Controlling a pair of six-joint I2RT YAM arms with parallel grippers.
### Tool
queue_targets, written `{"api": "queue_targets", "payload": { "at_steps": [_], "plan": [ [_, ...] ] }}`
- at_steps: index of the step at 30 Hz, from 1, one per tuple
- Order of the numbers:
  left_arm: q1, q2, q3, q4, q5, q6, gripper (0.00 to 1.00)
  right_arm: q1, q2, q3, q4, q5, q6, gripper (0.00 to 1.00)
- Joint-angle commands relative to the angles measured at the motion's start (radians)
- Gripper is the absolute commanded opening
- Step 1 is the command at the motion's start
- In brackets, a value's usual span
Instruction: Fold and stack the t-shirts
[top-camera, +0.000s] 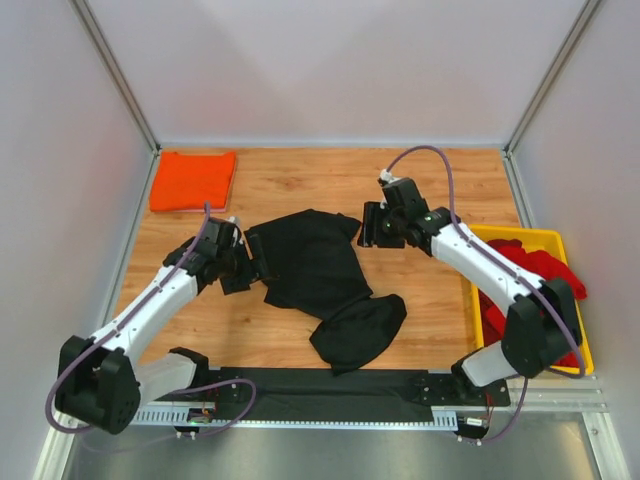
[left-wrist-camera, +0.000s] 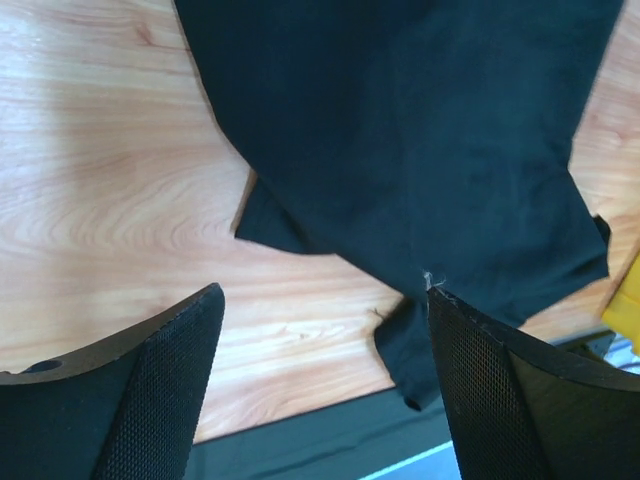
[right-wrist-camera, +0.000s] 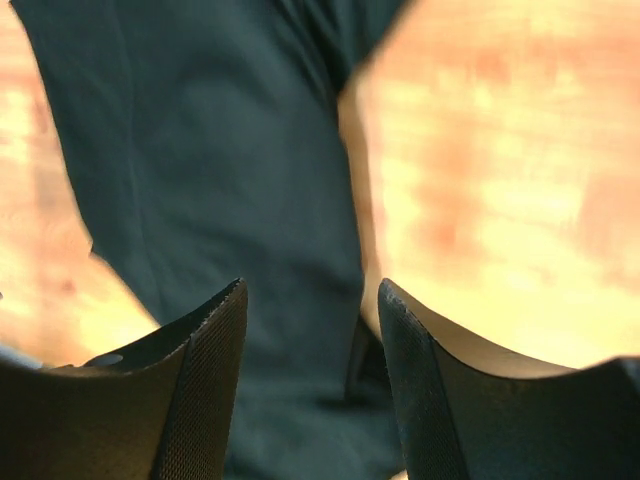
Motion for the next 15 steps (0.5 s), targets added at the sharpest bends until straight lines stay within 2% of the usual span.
{"api": "queue_targets", "payload": {
  "at_steps": [1,4,8,12,15],
  "plan": [
    [0.004,0.061,-0.025,0.127,0.023,-0.036,0.88,-0.007,0.118,0.118,0.041,0.034,-0.125,0.56],
    [0.004,0.099,-0.036,0.166,0.017,-0.032,0.87,-0.018,0.230,0.173,0.036,0.010,-0.146,0.54],
    [0.004,0.194,0.010,0.180,-0.028,-0.010,0.87,-0.055,0.348,0.253,0.114,-0.068,-0.171,0.52],
    [0.009,0.268,0.096,0.128,-0.201,0.002,0.87,-0.110,0.489,0.353,0.104,-0.104,-0.178,0.52],
    [0.039,0.303,0.122,0.146,-0.281,-0.050,0.84,-0.139,0.551,0.405,0.111,-0.183,-0.169,0.52]
  ]
}}
